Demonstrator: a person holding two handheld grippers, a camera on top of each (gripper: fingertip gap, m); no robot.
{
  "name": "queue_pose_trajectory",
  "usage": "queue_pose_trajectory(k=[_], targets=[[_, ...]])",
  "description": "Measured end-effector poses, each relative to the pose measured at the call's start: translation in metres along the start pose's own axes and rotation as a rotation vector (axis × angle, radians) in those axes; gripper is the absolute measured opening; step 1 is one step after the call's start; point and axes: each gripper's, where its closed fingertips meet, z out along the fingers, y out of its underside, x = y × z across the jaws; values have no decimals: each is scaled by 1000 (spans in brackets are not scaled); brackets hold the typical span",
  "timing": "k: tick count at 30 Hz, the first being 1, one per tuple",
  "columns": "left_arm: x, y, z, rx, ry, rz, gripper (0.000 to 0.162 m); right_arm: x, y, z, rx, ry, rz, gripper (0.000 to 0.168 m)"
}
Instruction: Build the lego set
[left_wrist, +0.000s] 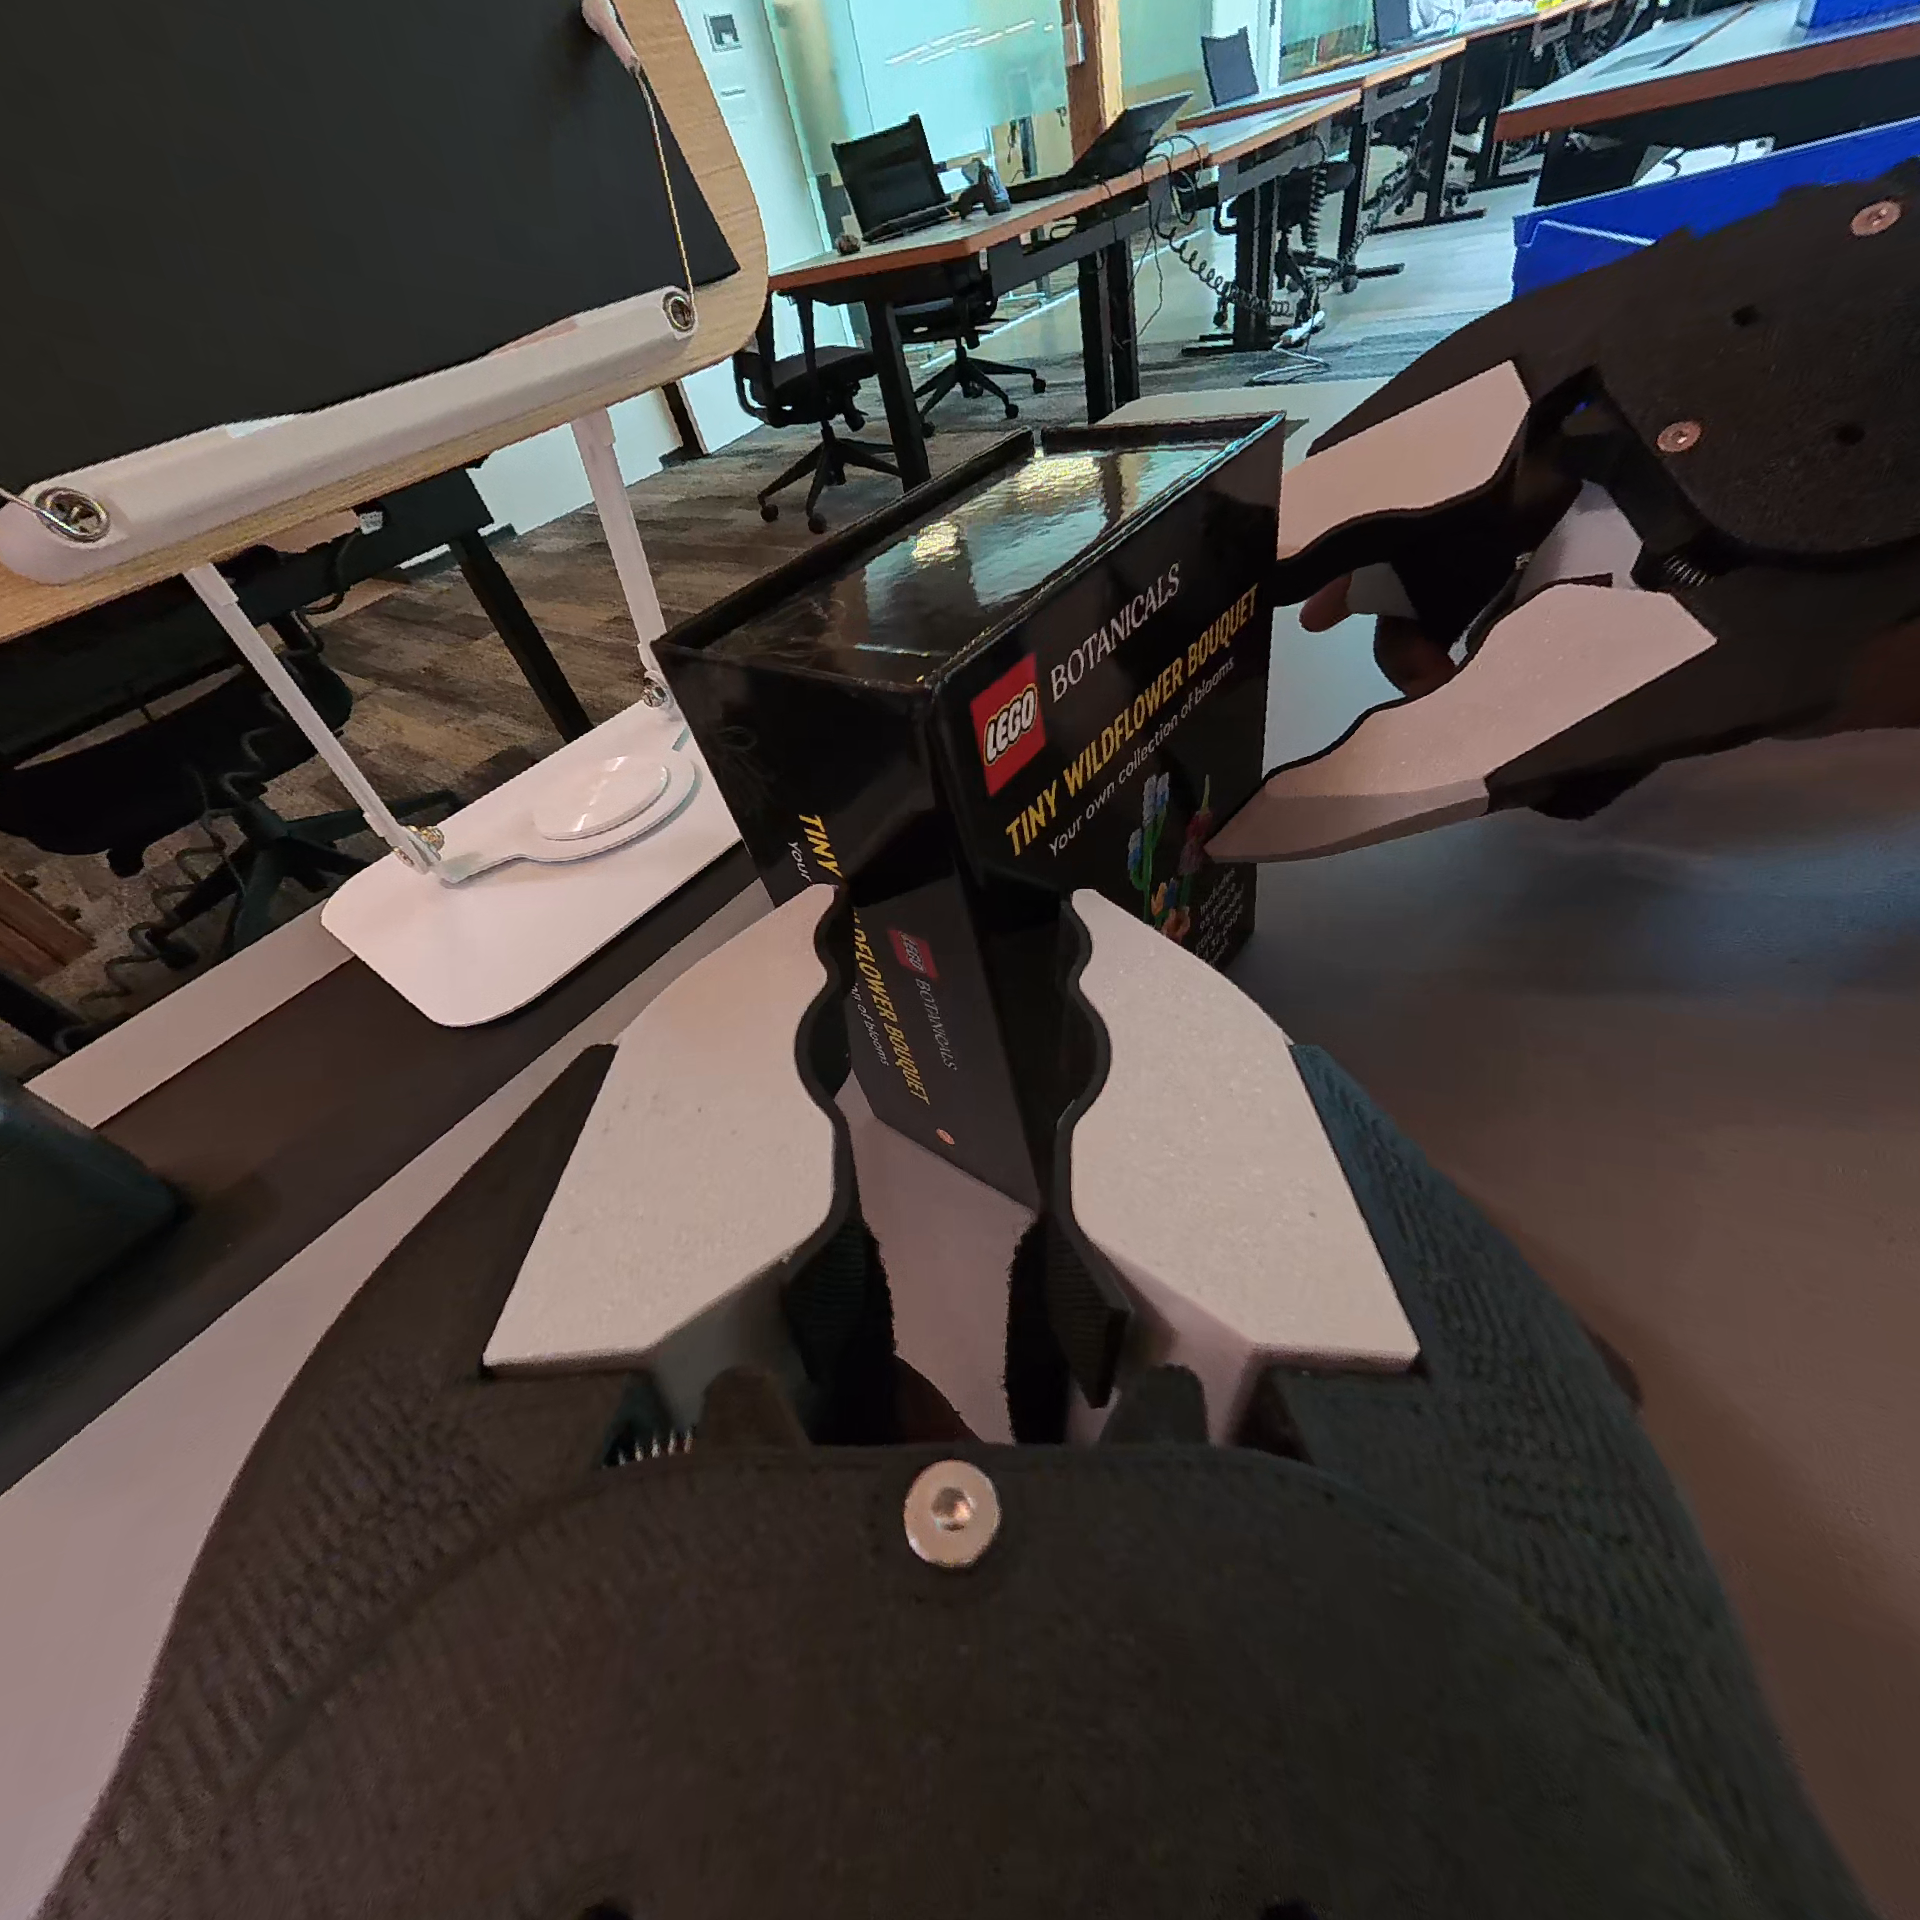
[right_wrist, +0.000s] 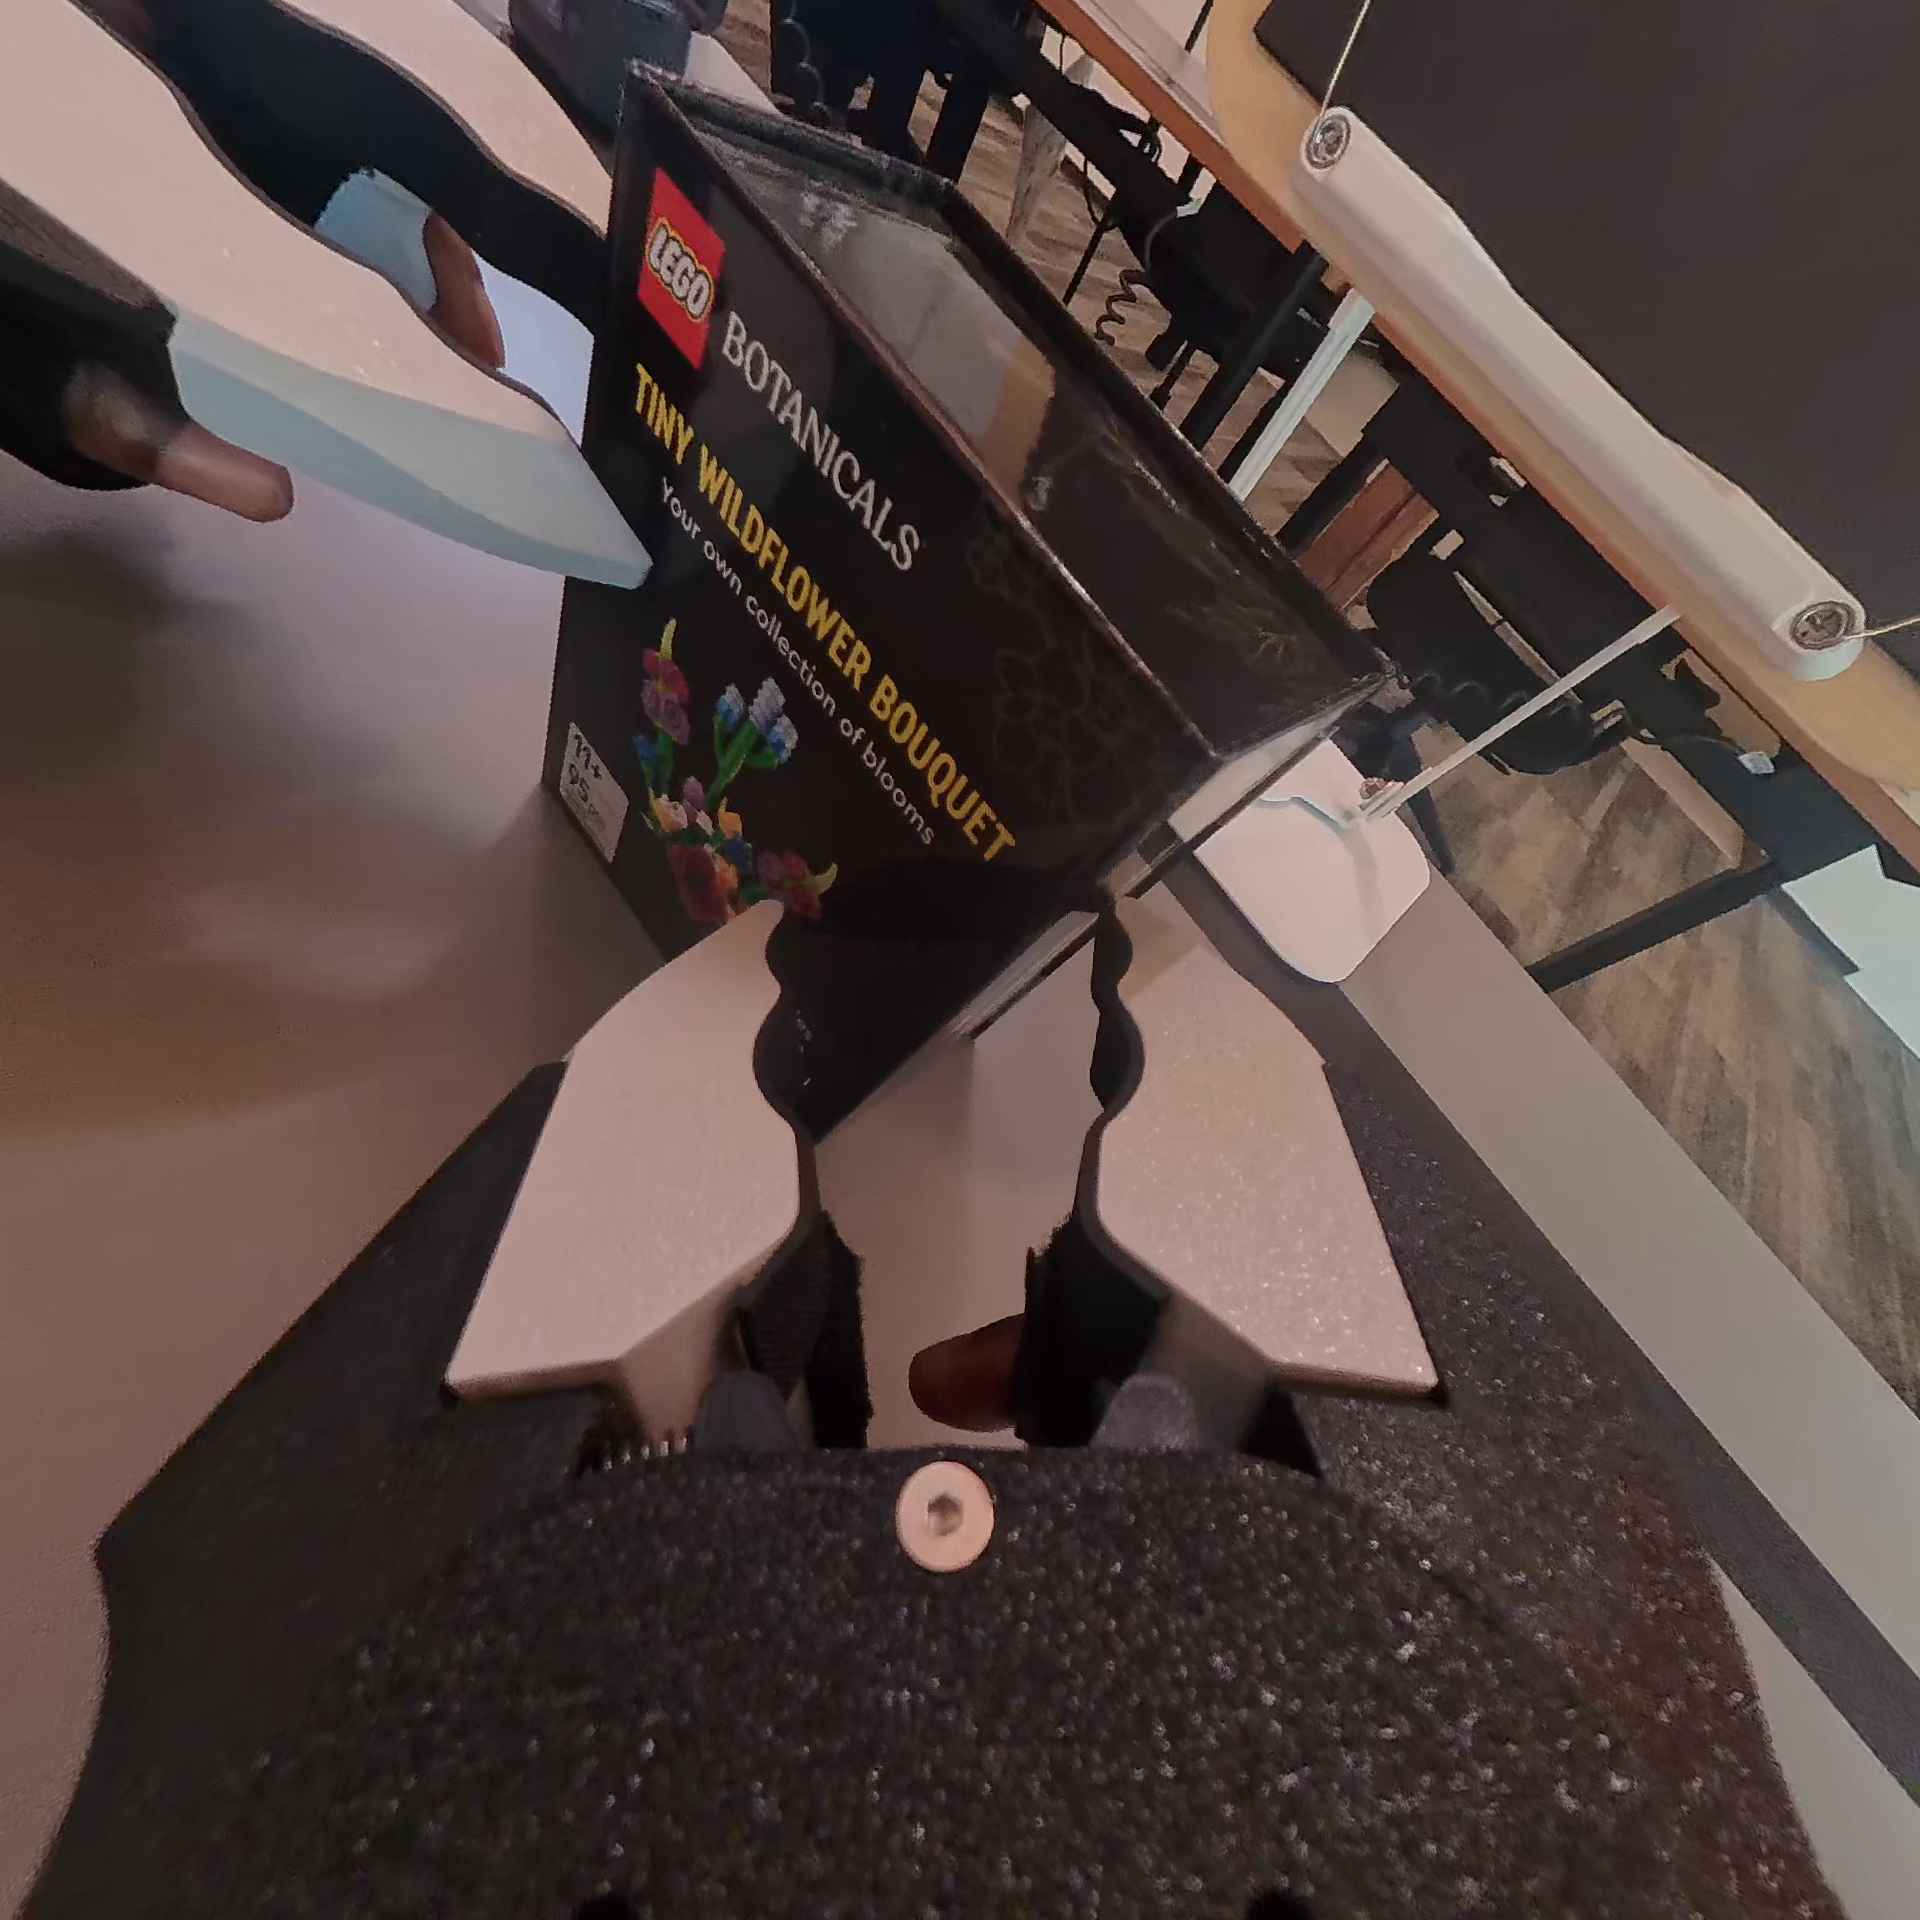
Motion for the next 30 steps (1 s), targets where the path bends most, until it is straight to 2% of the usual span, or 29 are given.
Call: queue_pose_trajectory(k=[30], targets=[[0, 0, -1, -1, 8, -17, 36, -1, 0, -1, -21, 23, 34, 53]])
